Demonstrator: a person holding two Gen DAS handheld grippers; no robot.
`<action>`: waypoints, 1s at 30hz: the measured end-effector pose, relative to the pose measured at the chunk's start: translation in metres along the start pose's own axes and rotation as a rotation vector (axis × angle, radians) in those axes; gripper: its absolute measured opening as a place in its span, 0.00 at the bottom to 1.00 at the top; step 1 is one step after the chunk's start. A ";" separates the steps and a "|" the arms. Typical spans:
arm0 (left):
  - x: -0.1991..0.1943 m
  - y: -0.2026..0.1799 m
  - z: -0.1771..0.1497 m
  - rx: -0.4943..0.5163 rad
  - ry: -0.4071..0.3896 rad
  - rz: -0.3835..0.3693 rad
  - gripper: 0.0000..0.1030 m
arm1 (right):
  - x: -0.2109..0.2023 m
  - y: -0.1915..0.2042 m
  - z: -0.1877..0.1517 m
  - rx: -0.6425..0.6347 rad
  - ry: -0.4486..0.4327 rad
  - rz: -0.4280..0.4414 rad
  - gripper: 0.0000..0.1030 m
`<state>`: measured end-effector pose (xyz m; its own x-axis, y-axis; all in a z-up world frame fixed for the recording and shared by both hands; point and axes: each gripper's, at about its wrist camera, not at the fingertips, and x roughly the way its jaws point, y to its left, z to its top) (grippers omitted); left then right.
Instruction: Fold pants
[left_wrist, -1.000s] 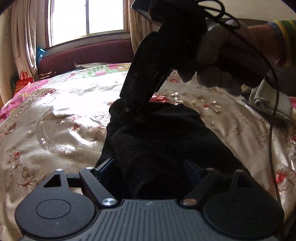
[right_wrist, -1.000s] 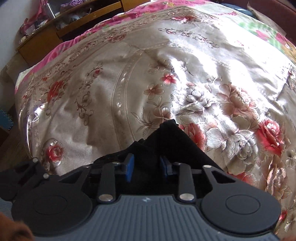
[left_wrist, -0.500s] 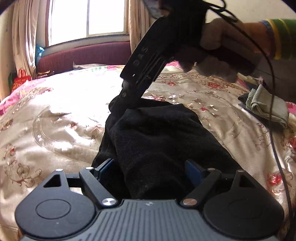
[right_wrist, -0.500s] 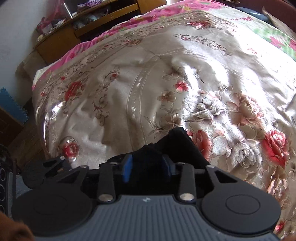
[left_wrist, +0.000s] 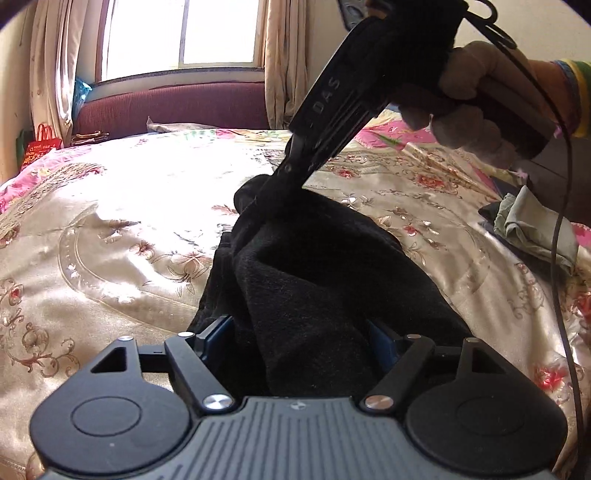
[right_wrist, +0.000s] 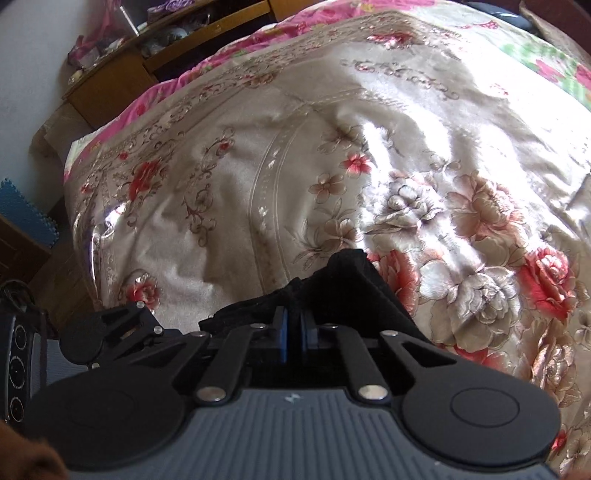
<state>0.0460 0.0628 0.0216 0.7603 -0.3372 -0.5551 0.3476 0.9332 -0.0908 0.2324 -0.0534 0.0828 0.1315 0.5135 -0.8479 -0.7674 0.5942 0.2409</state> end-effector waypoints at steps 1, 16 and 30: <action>0.002 0.001 -0.001 -0.009 0.009 0.001 0.87 | -0.011 -0.007 0.000 0.050 -0.057 0.007 0.02; 0.014 0.002 0.012 0.038 0.074 0.035 0.87 | -0.022 0.011 -0.030 0.007 -0.269 0.025 0.08; 0.015 0.008 0.031 0.118 0.124 0.096 0.90 | 0.007 -0.034 -0.077 0.314 -0.342 -0.060 0.13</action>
<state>0.0769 0.0619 0.0379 0.7223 -0.2228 -0.6548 0.3440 0.9370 0.0606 0.2113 -0.1174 0.0324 0.4093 0.6158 -0.6733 -0.5320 0.7606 0.3722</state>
